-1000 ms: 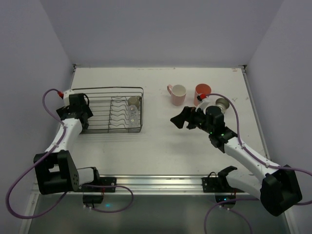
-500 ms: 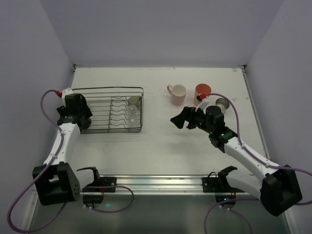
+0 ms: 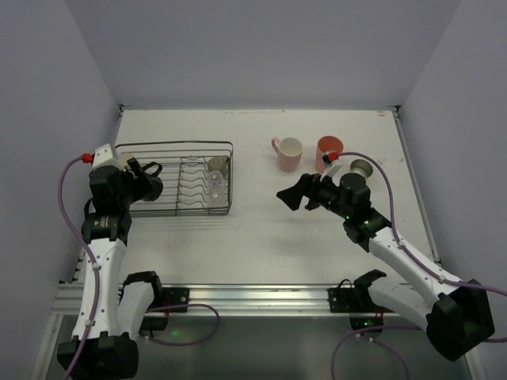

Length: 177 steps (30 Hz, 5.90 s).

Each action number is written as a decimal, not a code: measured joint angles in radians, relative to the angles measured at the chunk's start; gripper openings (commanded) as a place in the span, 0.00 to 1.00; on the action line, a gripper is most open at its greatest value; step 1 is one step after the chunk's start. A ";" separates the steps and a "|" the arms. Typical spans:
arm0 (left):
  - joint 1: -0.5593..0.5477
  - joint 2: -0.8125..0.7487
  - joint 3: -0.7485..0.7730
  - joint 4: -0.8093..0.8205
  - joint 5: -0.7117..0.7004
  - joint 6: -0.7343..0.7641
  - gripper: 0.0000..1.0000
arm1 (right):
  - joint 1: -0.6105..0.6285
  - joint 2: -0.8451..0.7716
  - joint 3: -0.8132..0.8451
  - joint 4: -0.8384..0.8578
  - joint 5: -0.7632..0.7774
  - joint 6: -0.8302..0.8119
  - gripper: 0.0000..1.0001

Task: Unload the cups from the dish rack

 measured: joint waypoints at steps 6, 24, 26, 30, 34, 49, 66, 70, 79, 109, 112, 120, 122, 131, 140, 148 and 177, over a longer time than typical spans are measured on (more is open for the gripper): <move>0.000 -0.116 -0.032 0.053 0.216 -0.053 0.00 | 0.036 -0.066 0.000 0.035 -0.034 0.069 0.94; -0.326 -0.111 -0.305 0.692 0.579 -0.515 0.00 | 0.317 0.244 0.086 0.427 0.010 0.275 0.83; -0.346 -0.084 -0.305 0.748 0.585 -0.547 0.00 | 0.320 0.260 0.112 0.444 0.000 0.280 0.83; -0.371 -0.049 -0.305 0.849 0.609 -0.606 0.00 | 0.321 0.281 0.164 0.466 -0.008 0.286 0.81; -0.395 -0.037 -0.318 0.930 0.629 -0.652 0.00 | 0.327 0.319 0.200 0.504 -0.013 0.309 0.76; -0.446 -0.179 -0.364 0.899 0.578 -0.677 1.00 | 0.375 0.329 0.129 0.743 -0.023 0.411 0.00; -0.446 -0.157 -0.038 0.206 0.172 0.009 1.00 | 0.268 0.399 0.597 -0.507 0.325 -0.225 0.00; -0.446 -0.145 -0.062 0.136 0.129 0.053 1.00 | 0.268 0.607 0.704 -0.624 0.375 -0.303 0.00; -0.446 -0.164 -0.062 0.134 0.110 0.085 1.00 | 0.267 0.907 0.929 -0.740 0.393 -0.399 0.02; -0.325 0.148 0.059 0.114 -0.048 -0.021 1.00 | 0.232 0.516 0.737 -0.552 0.250 -0.334 0.89; -0.216 0.227 0.113 0.126 -0.043 -0.051 1.00 | 0.233 0.421 0.623 -0.478 0.225 -0.310 0.89; -0.080 0.443 0.218 0.194 -0.215 -0.064 1.00 | 0.232 0.416 0.515 -0.401 0.216 -0.301 0.87; -0.060 0.500 0.225 0.211 -0.229 -0.061 1.00 | 0.232 0.416 0.511 -0.385 0.203 -0.296 0.87; 0.038 0.757 0.287 0.230 -0.241 -0.038 0.94 | 0.232 0.417 0.511 -0.365 0.191 -0.286 0.87; 0.050 0.833 0.308 0.284 -0.199 -0.015 0.54 | 0.231 0.444 0.511 -0.356 0.146 -0.283 0.87; 0.038 0.754 0.265 0.295 -0.104 -0.034 0.26 | 0.231 0.455 0.511 -0.352 0.137 -0.276 0.87; -0.292 0.051 -0.345 0.944 0.756 -0.646 0.19 | 0.273 0.455 0.231 0.482 -0.116 0.305 0.67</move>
